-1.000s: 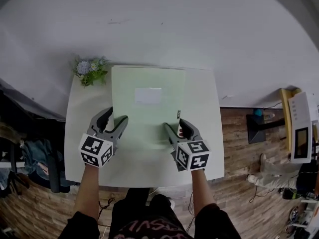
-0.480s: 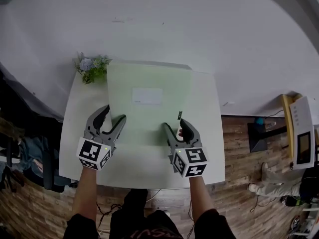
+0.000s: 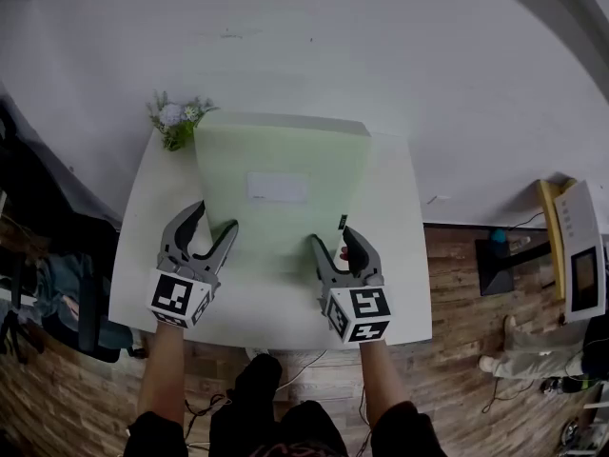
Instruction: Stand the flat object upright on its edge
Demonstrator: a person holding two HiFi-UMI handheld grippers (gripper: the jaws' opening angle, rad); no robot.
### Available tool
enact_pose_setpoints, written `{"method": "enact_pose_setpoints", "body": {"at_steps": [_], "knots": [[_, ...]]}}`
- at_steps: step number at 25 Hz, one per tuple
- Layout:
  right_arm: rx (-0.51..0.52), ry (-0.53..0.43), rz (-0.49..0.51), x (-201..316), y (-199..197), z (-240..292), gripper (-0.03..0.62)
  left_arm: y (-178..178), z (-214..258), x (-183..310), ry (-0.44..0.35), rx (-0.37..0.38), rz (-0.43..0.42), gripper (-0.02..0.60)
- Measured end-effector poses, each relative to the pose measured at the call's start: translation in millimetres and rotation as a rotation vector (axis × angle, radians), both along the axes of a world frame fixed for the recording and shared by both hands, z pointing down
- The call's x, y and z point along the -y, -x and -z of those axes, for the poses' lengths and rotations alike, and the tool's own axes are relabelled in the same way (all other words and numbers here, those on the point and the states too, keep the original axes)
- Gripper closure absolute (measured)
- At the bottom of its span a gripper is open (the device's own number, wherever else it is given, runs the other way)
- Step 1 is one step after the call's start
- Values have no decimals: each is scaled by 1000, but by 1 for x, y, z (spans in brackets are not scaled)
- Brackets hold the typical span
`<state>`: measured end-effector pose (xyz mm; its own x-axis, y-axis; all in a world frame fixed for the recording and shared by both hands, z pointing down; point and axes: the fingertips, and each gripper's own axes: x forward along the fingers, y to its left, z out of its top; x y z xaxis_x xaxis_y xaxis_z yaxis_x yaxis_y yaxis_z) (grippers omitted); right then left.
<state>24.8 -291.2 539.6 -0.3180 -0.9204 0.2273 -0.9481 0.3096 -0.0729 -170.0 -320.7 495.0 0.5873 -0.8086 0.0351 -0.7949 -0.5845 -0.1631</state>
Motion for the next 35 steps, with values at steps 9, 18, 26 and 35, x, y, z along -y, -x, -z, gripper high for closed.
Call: {"method": "enact_pose_setpoints", "body": {"at_steps": [9, 18, 26, 35], "knots": [[-5, -19, 13, -25, 3, 0, 353, 3, 0, -29, -11, 28, 17, 319], [-11, 1, 23, -39, 6, -1, 353, 5, -3, -47, 12, 52, 31, 319], [-20, 33, 29, -51, 8, -5, 353, 8, -7, -60, 44, 79, 45, 319], [-35, 64, 26, -59, 8, -7, 353, 9, -10, -68, 100, 91, 43, 319]]}}
